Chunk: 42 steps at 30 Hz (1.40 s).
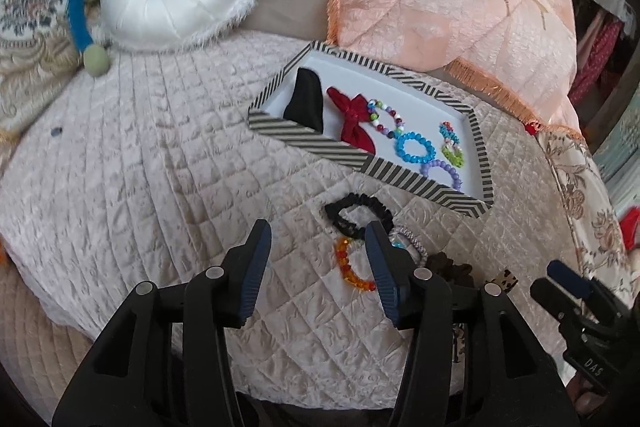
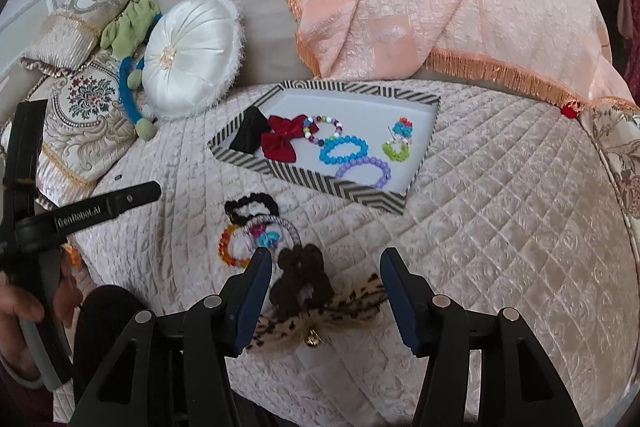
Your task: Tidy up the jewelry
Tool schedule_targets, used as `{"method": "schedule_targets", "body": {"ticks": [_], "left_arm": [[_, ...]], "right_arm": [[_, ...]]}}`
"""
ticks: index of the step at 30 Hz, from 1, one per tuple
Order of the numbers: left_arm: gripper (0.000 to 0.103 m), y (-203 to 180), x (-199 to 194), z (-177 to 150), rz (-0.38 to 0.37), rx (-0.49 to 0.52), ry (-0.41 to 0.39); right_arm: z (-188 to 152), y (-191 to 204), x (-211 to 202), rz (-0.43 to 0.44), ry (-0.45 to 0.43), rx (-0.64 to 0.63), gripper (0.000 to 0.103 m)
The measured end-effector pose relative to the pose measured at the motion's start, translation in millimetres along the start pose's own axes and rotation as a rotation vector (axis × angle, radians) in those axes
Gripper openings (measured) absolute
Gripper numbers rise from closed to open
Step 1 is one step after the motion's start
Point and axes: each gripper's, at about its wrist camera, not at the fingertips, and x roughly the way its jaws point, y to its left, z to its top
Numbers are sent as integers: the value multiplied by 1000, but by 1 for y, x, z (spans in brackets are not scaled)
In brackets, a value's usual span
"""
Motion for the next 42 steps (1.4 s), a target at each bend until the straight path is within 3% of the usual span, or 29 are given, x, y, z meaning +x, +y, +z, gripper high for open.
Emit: {"method": "schedule_targets", "body": {"ticks": [10, 21, 28, 30, 31, 32, 42], "left_arm": [[49, 12, 48, 8, -49, -83, 130], [49, 4, 104, 25, -51, -68, 221], [48, -8, 128, 27, -34, -13, 245], [39, -11, 130, 27, -26, 6, 231], [18, -12, 131, 27, -23, 17, 228], [12, -12, 132, 28, -26, 23, 238], [7, -8, 86, 43, -86, -5, 154]], "right_arm": [[1, 27, 27, 127, 57, -77, 50], [13, 62, 108, 200, 188, -152, 46], [15, 55, 136, 237, 224, -114, 12], [15, 52, 137, 252, 224, -102, 8], [16, 50, 135, 258, 218, -95, 7], [17, 47, 132, 266, 208, -86, 7], [41, -2, 61, 346, 21, 102, 7]]}}
